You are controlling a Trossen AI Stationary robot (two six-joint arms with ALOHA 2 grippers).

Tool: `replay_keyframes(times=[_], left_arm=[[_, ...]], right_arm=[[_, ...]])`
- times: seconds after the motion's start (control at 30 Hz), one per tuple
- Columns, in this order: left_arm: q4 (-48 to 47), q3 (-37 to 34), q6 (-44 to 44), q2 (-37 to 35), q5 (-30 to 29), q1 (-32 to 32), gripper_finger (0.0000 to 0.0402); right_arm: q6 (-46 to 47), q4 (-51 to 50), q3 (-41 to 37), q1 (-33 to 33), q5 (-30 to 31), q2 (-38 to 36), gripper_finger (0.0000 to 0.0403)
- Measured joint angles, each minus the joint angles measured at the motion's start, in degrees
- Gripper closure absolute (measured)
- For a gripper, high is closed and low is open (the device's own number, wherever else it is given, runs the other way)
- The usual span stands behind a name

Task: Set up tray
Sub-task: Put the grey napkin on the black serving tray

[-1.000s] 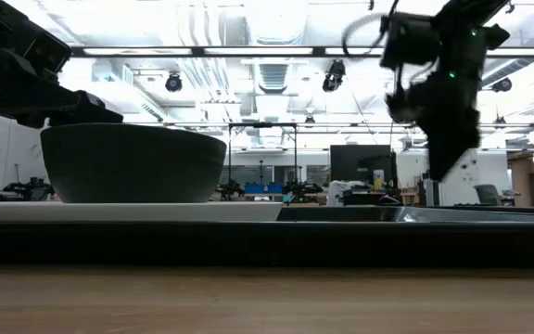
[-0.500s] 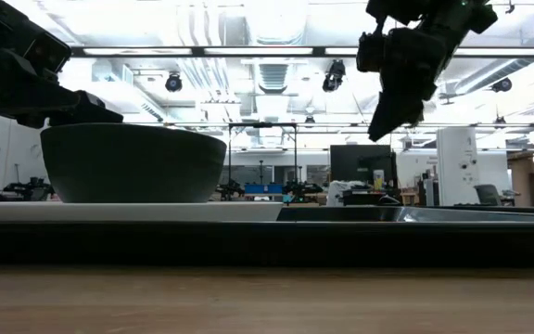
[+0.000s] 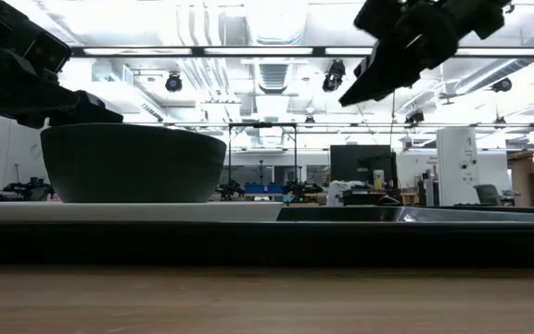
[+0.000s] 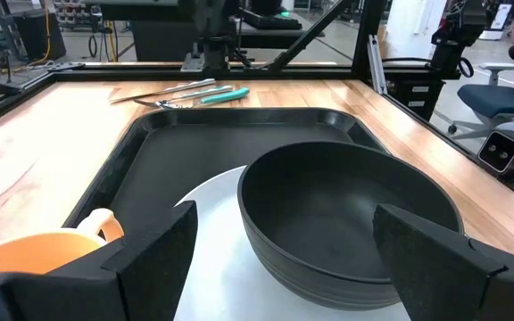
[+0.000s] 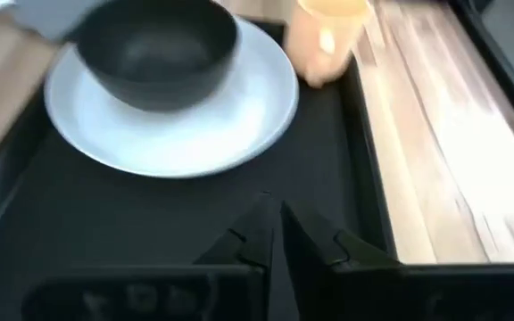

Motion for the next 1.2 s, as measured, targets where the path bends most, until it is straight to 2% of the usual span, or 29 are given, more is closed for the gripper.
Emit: replay_keyframes(times=[0.2, 0.33, 0.63, 1.2], left_arm=[[0.0, 0.0, 0.0, 0.0, 0.0, 0.0, 0.0086], [0.0, 0.0, 0.0, 0.1, 0.0, 0.0, 0.0086], [0.0, 0.0, -1.8, 0.1, 0.0, 0.0, 0.0086], [0.0, 0.0, -1.9, 0.3, 0.0, 0.0, 0.0086]], right_arm=[[-3.5, 11.0, -7.6, 2.3, -0.3, -4.2, 0.0394], [-3.7, 15.1, -12.8, 2.2, -2.5, -7.7, 0.0394], [-4.7, 26.0, -23.9, 2.2, -2.6, -18.1, 0.0394], [-8.1, 27.7, -38.7, 2.2, -2.7, -41.5, 0.0394]])
